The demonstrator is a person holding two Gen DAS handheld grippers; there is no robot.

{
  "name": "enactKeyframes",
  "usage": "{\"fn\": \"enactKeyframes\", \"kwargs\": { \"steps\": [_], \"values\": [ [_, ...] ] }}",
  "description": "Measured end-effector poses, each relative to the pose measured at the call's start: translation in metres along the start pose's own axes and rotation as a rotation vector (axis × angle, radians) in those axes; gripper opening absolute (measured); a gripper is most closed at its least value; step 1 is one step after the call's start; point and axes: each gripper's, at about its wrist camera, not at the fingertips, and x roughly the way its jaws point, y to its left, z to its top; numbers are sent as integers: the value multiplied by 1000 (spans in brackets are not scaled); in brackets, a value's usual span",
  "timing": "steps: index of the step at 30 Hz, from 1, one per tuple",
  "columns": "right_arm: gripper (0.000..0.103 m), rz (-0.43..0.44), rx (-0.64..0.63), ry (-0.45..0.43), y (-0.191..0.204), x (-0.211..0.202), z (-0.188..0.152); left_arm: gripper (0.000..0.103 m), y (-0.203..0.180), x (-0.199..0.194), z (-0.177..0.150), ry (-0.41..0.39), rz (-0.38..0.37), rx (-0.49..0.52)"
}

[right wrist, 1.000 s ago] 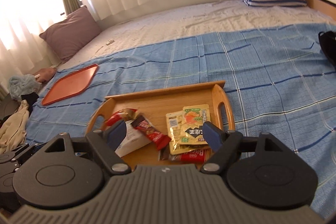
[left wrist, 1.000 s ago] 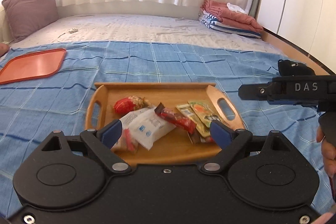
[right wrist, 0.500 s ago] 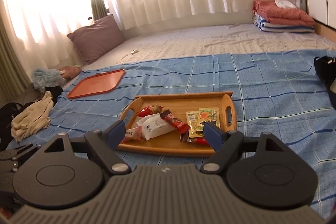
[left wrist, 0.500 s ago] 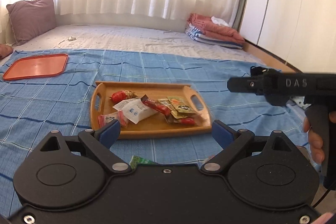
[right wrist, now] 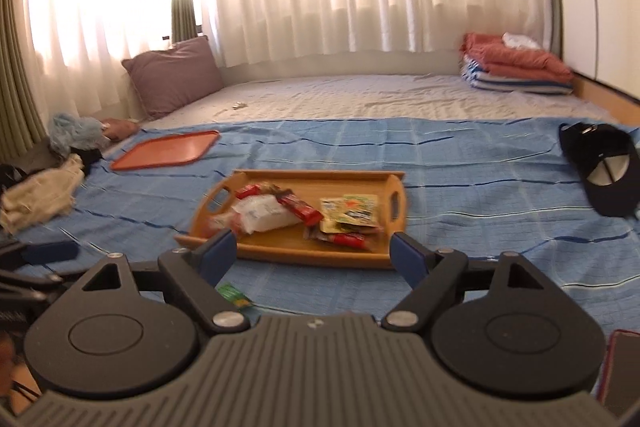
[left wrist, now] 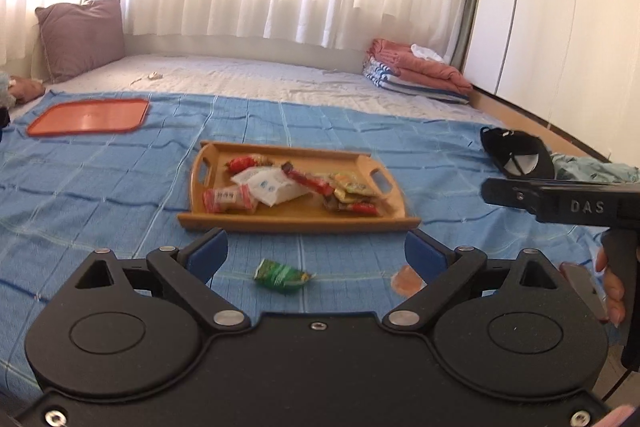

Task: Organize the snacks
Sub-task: 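Grasp the green packet with the left tool while the right tool grasps the orange jelly cup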

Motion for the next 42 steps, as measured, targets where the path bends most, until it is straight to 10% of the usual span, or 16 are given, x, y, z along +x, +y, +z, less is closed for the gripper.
{"fn": "enactKeyframes", "kwargs": {
  "steps": [17, 42],
  "values": [
    [90, -110, -91, 101, -9, 55, -90, 96, 9, 90, -66, 38, 69, 110],
    [76, -95, -138, 207, -8, 133, -100, 87, 12, 196, -63, 159, 106, 81]
  ]
}}
